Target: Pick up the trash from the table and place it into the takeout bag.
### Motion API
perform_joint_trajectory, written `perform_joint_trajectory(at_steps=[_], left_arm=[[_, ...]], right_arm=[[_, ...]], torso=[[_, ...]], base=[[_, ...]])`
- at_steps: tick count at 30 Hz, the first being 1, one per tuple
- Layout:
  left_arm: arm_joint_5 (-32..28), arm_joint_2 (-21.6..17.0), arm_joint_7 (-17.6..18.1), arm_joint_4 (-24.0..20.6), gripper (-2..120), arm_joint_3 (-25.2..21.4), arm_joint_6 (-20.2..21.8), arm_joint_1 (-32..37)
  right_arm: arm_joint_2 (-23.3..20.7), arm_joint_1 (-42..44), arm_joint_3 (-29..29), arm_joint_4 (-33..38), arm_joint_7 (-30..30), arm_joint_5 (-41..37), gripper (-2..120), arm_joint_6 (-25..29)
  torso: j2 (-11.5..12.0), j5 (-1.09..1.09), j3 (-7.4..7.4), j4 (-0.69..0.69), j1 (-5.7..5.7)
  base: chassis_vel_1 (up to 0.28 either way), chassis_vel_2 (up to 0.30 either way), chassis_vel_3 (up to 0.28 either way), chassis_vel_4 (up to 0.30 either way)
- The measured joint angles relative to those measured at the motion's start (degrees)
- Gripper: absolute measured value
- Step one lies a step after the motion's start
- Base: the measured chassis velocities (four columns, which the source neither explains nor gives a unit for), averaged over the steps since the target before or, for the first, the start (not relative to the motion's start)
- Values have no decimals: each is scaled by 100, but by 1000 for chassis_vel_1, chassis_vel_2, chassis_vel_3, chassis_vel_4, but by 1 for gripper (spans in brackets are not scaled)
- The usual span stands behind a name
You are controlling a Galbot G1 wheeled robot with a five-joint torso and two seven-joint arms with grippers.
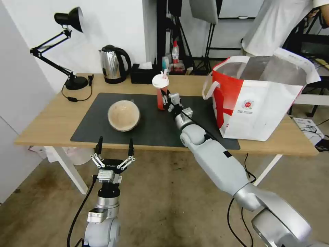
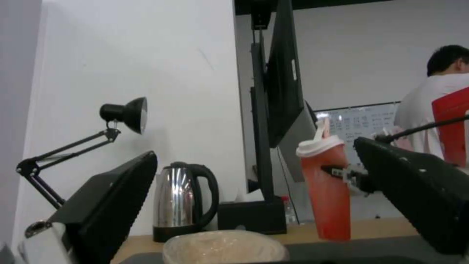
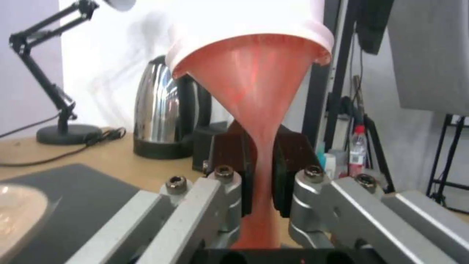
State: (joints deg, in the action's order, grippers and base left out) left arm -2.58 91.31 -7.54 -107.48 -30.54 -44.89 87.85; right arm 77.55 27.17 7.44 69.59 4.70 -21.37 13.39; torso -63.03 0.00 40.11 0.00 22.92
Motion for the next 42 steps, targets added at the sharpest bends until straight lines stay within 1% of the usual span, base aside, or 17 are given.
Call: perform_joint_trajectory(at_steps=[9, 12, 17, 18, 22, 27, 37, 42], left_arm=[[5, 0, -2, -1, 100, -6, 0, 0], [7, 0, -2, -3, 100, -11, 0, 0], [8, -1, -2, -5, 100, -14, 0, 3], [8, -1, -2, -5, 100, -14, 0, 3], [48, 0, -2, -9, 100, -13, 0, 5], [66, 1, 4, -9, 100, -12, -19, 13], [67, 1, 9, 20, 100, -53, -86, -13], [57, 0, 12, 21, 100, -57, -85, -46]], right_arm=[[-89, -65, -187, 303, 11, 0, 6, -1], [-167, -98, -239, 571, 18, 0, 6, -57], [-319, -182, -262, 1093, 100, -64, 6, -258], [-319, -182, -262, 1093, 100, -64, 6, -258], [-478, -334, -251, 1554, 186, -257, 6, -475], [-660, -565, -214, 1891, 276, -502, 6, -692], [-900, -988, -216, 2164, 394, -702, 6, -959], [-1035, -1024, -299, 2259, 428, -720, 6, -1023]], torso=[[0, 0, 0, 0, 0], [0, 0, 0, 0, 0], [0, 0, 0, 0, 0], [0, 0, 0, 0, 0], [0, 0, 0, 0, 0], [0, 0, 0, 0, 0], [0, 0, 0, 0, 0], [0, 0, 0, 0, 0]], base=[[0, 0, 0, 0], [0, 0, 0, 0], [0, 0, 0, 0], [0, 0, 0, 0], [0, 0, 0, 0], [0, 0, 0, 0], [0, 0, 0, 0], [0, 0, 0, 0]])
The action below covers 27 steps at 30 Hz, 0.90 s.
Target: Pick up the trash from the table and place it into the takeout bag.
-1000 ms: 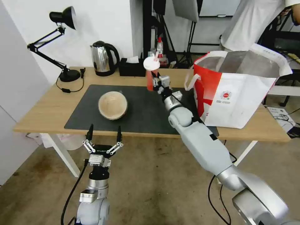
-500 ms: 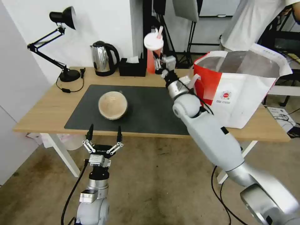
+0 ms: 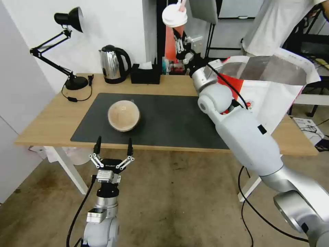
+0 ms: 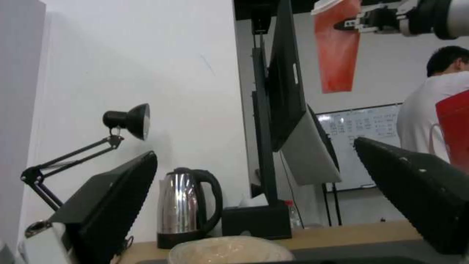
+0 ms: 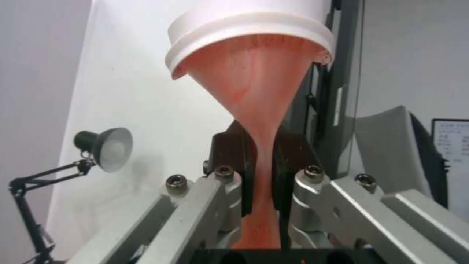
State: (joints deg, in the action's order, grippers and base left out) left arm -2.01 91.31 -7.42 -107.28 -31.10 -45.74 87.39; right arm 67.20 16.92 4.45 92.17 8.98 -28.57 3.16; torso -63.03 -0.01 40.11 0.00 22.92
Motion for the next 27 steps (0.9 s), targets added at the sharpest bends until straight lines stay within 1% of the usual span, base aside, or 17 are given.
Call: perform_joint_trajectory(at_steps=[4, 10, 13, 15, 18, 20, 27], left_arm=[[-2, -1, 0, 0, 100, 0, 6, -5], [-1, 0, 1, -1, 100, 16, 34, -8], [0, 0, 1, -1, 100, 21, 41, -8], [3, -1, 1, -2, 100, 30, 56, -12], [10, 0, 1, -4, 100, 38, 68, -19], [17, 0, 1, -14, 100, 46, 88, -31], [22, 0, 1, -41, 100, 42, 108, -37]], right_arm=[[-82, 0, -68, 74, 43, -2, 6, -84], [-456, 138, -458, 328, 123, -48, 6, -259], [-551, 179, -567, 355, 124, -67, 6, -265], [-717, 265, -787, 379, 122, -104, 6, -266], [-809, 321, -899, 389, 118, -118, 6, -266], [-961, 401, -1043, 411, 116, -139, 6, -264], [-1259, 622, -1243, 498, 110, -162, 6, -245]], torso=[[1, 0, 0, 1, 0], [1, 0, 0, 1, 0], [1, 0, 0, 1, 0], [1, 0, 0, 1, 0], [1, -1, 0, 1, 0], [1, 1, 0, 0, 0], [1, 0, 0, 1, 0]], base=[[0, 0, 0, 0], [0, 0, 0, 0], [0, 0, 0, 0], [0, 0, 0, 0], [0, 0, 0, 0], [0, 0, 0, 0], [0, 0, 0, 0]])
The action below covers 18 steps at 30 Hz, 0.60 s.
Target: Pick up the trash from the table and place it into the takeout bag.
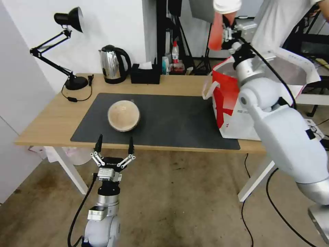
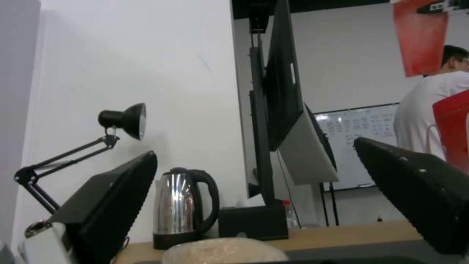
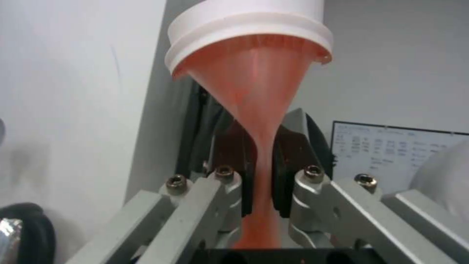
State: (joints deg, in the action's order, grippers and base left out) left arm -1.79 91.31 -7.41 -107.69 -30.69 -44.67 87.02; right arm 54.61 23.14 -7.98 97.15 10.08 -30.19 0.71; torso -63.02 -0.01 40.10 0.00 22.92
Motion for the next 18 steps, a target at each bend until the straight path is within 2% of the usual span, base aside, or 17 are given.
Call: perform_joint_trajectory(at_steps=[18], left_arm=[[4, 0, -1, -90, 100, -41, 9, 33]], right_arm=[[-393, 683, -540, -176, -32, 50, 6, 261]], torso=[[-1, 1, 0, 0, 0]], base=[[0, 0, 0, 0]])
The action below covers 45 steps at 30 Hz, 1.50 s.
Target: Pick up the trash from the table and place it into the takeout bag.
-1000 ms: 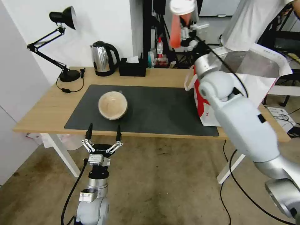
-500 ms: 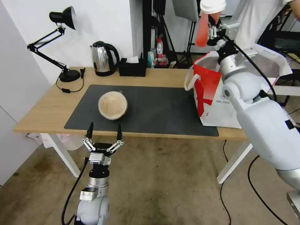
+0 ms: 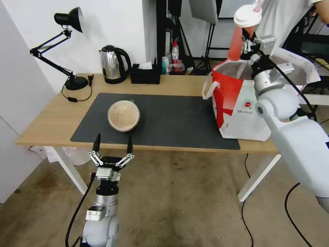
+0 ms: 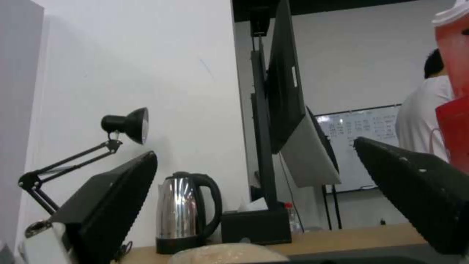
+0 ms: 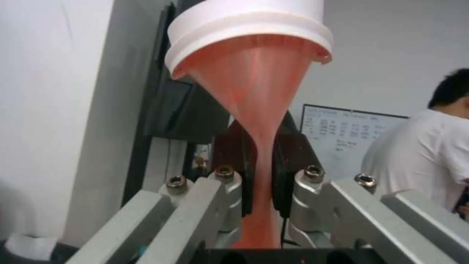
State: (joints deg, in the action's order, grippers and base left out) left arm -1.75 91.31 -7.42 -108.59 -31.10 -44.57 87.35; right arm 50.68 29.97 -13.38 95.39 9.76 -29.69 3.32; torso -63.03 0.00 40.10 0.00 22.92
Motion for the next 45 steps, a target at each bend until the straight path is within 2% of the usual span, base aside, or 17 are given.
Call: perform_joint_trajectory(at_steps=[15, 30, 45], left_arm=[[-3, -1, 0, -28, 100, -49, 2, 23], [-8, -2, 0, -60, 100, -81, -36, 109], [-12, -2, 0, -81, 100, -59, -66, 138]], right_arm=[[95, 23, -146, -389, -14, 207, 6, 137], [312, -297, -47, -929, -23, 337, 6, 140], [331, -409, 38, -1109, 31, 425, 6, 63]], torso=[[0, 0, 0, 0, 0], [0, 0, 1, 0, 0], [1, 0, 0, 0, 0]], base=[[0, 0, 0, 0], [0, 0, 0, 0], [0, 0, 0, 0]])
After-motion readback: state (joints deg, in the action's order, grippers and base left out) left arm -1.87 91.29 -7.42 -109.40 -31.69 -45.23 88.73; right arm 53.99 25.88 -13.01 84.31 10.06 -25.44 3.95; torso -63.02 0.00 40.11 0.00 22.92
